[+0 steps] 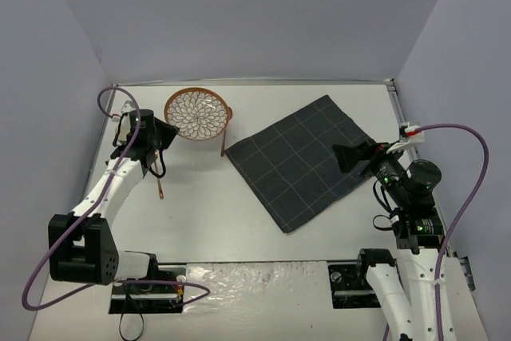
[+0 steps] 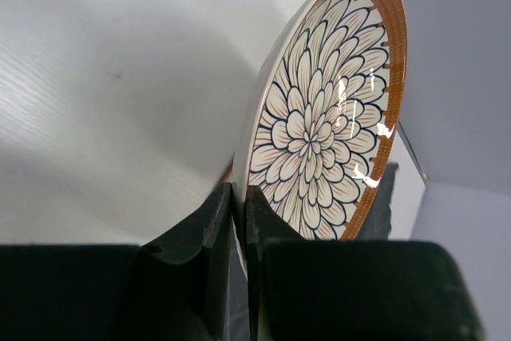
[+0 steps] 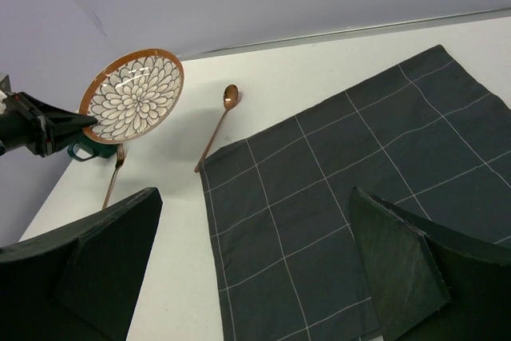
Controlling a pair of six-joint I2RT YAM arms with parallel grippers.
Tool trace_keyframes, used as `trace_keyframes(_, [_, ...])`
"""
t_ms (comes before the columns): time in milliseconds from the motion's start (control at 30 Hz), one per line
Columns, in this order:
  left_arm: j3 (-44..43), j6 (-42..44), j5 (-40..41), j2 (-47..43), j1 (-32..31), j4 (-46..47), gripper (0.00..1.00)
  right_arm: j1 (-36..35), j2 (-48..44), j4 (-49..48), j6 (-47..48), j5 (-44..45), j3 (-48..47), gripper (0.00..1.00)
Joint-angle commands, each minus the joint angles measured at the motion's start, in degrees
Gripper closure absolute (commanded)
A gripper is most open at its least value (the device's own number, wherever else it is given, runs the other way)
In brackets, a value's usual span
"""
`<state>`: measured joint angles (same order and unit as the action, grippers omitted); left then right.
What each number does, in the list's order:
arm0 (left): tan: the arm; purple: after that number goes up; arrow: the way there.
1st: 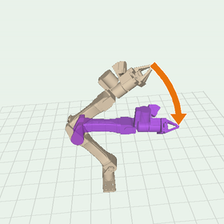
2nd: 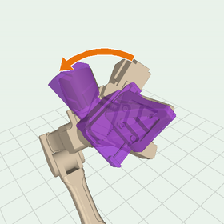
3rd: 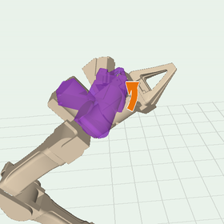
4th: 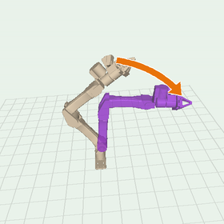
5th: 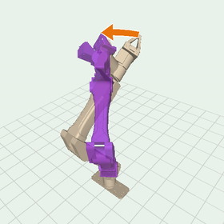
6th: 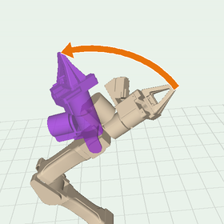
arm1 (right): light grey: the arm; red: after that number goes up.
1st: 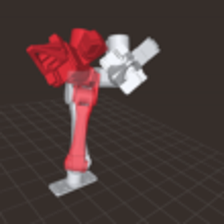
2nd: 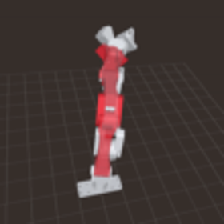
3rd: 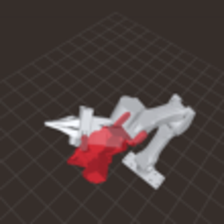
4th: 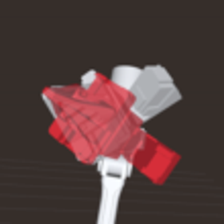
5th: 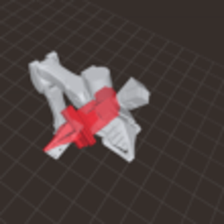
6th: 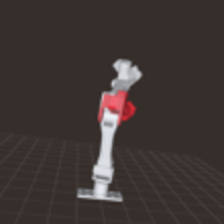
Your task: Set the dinner table for one person
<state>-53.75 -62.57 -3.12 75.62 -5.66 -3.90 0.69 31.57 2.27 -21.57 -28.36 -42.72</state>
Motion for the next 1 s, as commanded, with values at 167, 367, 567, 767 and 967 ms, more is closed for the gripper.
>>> trace_keyframes(167, [-11.99, 1.99, -16.97, 7.18, -17.9, 15.83, 1.0, -0.34, -0.87, -2.24, 0.96, -1.17, -1.59, 0.0])
trace_keyframes(367, [-19.23, 1.83, -16.51, 18.79, -26.83, 19.92, 1.0, -0.34, -1.93, 0.74, 1.71, -0.62, -2.07, 0.0])
trace_keyframes(567, [-26.32, 1.09, -16.63, 29.01, -32.03, 23.22, 1.0, -0.34, -2.1, 2.57, 2.49, -0.54, -2.56, 0.0])
trace_keyframes(767, [-30.92, 0.01, -16.81, 35.14, -33.62, 25.02, 1.0, -0.34, -2.57, 4.65, 3.37, -0.16, -2.84, 0.0])
trace_keyframes(967, [-33.2, -0.92, -17.39, 38.09, -34.68, 25.91, 1.0, -0.34, -3.08, 6.16, 4.34, 0.93, -2.55, 0.0])
